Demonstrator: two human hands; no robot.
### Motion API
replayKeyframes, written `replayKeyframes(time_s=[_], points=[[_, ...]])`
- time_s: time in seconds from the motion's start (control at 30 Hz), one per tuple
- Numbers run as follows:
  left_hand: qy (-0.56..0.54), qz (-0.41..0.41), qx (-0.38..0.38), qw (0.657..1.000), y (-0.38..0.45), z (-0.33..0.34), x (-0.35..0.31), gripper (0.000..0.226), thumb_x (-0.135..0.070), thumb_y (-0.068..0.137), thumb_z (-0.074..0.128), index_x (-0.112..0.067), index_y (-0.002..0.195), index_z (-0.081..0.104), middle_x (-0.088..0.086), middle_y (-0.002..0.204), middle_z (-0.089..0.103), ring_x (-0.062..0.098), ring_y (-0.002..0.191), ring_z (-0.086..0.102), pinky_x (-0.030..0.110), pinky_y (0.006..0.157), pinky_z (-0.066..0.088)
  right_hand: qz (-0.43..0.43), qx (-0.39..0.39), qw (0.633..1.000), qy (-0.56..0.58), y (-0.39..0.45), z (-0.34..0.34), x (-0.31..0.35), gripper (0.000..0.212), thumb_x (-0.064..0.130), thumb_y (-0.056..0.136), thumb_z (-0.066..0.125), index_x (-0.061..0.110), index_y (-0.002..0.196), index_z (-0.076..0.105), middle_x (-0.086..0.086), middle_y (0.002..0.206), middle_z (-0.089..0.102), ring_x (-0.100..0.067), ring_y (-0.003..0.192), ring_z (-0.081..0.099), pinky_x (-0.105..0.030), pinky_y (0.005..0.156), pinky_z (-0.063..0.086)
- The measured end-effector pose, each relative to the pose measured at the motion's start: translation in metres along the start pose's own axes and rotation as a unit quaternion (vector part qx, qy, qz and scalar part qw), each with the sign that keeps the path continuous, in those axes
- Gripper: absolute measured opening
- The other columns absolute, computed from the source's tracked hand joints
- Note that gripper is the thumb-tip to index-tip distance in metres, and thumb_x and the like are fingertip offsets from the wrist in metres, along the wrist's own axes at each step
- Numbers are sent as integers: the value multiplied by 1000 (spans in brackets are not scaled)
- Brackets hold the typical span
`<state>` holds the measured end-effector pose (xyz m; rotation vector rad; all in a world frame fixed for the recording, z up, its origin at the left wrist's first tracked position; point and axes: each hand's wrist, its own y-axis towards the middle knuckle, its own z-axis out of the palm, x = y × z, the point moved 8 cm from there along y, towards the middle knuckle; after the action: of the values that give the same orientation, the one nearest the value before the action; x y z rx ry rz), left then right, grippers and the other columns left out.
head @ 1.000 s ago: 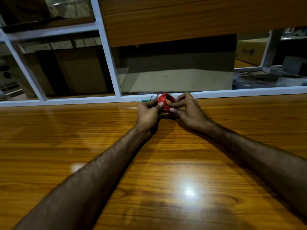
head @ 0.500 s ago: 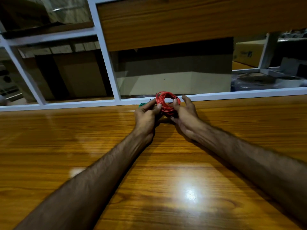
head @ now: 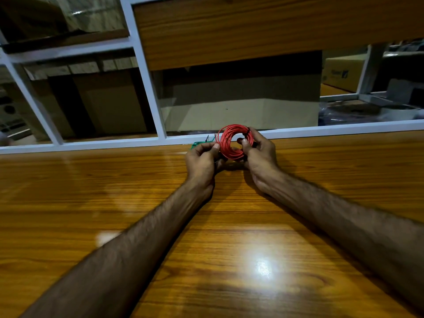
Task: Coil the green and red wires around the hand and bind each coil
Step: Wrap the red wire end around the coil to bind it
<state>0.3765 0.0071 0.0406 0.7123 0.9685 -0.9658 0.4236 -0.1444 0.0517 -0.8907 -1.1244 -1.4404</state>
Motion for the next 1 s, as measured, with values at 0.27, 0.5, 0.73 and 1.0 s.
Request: replayKeyframes(time_s=[0.27,0.5,0.73,1.0], points=[[32,17,-23,999,5,0,3,10,-4,106,55,-5,108,64,17,106,69,23,91,67,26,60,57,14,3,999,36,-5,2,1,45,5,105,50,27,143,56,5,131,57,-24,121,61,-49,81,64],[89,81,11,993,6,2,-11,18,4,103,56,-10,103,67,10,96,70,16,72,67,34,64,58,39,25,997,70,-6,3,2,44,4,106,47,26,143,56,-1,142,54,-24,117,62,-41,73,65],[108,76,49,990,3,4,-13,17,5,102,56,-6,107,69,9,96,72,19,74,69,51,76,62,59,40,994,85,-8,3,4,44,4,106,46,26,143,55,-4,150,48,-18,95,65,-31,59,61],[100,27,41,994,4,-6,-8,15,4,102,57,3,112,68,12,96,73,14,65,71,33,57,56,41,29,999,17,-4,0,-2,48,3,104,49,27,146,54,-3,150,52,-23,120,61,-31,64,63]])
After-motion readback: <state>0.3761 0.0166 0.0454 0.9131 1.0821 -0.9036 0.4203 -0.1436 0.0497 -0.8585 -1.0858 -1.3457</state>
